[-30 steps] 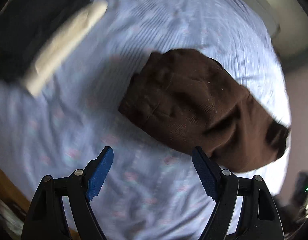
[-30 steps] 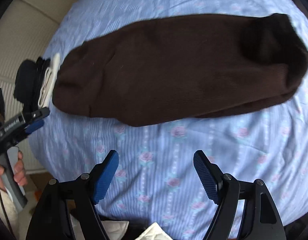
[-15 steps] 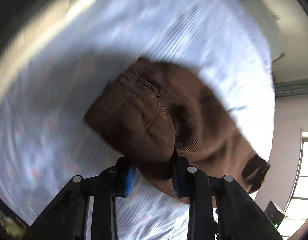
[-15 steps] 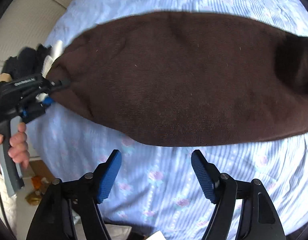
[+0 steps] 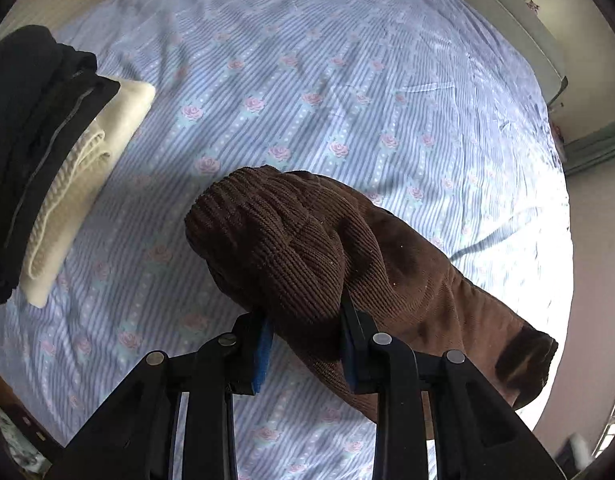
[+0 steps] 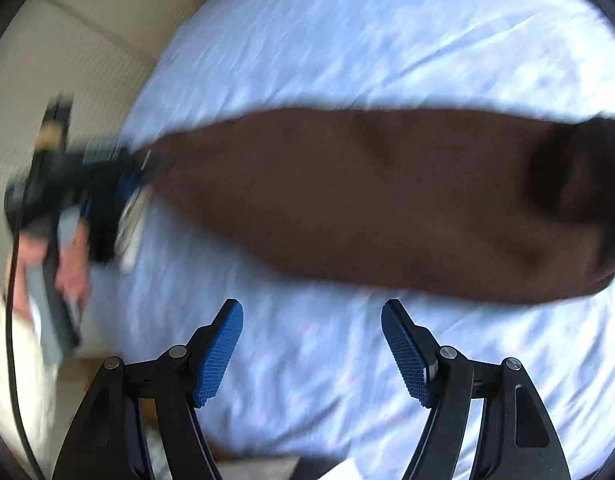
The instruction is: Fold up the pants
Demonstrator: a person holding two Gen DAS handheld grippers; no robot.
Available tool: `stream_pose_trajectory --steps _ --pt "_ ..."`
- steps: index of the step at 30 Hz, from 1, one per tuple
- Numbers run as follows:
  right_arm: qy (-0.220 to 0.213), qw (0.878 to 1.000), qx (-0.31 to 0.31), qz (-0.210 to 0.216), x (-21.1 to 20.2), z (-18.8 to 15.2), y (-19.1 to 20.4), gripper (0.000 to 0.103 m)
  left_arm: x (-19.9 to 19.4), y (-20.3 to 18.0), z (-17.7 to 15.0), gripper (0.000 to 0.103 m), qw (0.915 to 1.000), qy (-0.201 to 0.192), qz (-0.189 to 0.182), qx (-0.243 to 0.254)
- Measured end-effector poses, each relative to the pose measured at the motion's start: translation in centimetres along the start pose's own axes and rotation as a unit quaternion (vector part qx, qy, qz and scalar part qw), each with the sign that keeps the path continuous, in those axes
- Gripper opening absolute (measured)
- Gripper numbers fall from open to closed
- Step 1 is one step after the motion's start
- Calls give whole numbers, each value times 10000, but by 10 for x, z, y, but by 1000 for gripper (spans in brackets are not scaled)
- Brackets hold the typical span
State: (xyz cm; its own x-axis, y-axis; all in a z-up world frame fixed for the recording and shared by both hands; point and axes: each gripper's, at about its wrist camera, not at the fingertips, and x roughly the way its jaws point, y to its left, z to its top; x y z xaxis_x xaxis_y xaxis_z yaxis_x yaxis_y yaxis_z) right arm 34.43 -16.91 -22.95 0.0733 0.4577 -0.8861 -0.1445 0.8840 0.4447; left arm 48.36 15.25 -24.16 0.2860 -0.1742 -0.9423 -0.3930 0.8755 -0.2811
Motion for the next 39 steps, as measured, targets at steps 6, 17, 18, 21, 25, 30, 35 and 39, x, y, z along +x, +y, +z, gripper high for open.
stream_pose_trajectory --steps 6,17,18,21,25,30,35,39 --pt "102 9999 -3 7 25 21 -2 66 4 34 2 29 9963 331 -501 -617" --pt "-418 9968 -537 -422 2 68 6 66 6 46 -5 29 9952 426 -557 -684" --pt "-504 9978 -356 -236 -4 61 5 66 7 48 -5 29 9948 452 -594 -698" --pt "-632 9979 -42 93 -20 34 7 66 8 47 -4 29 9958 459 -552 -567" --pt "12 9997 152 197 9 9 1 66 7 33 -5 29 9989 327 -253 -206" --pt "264 9991 317 37 47 15 -8 66 8 38 0 29 9980 418 -382 -299" --pt "-371 9993 49 -20 9 36 7 66 9 47 1 29 9959 471 -581 -509" --pt "-715 9966 -333 -222 -11 51 17 66 6 45 3 29 9964 396 -602 -449"
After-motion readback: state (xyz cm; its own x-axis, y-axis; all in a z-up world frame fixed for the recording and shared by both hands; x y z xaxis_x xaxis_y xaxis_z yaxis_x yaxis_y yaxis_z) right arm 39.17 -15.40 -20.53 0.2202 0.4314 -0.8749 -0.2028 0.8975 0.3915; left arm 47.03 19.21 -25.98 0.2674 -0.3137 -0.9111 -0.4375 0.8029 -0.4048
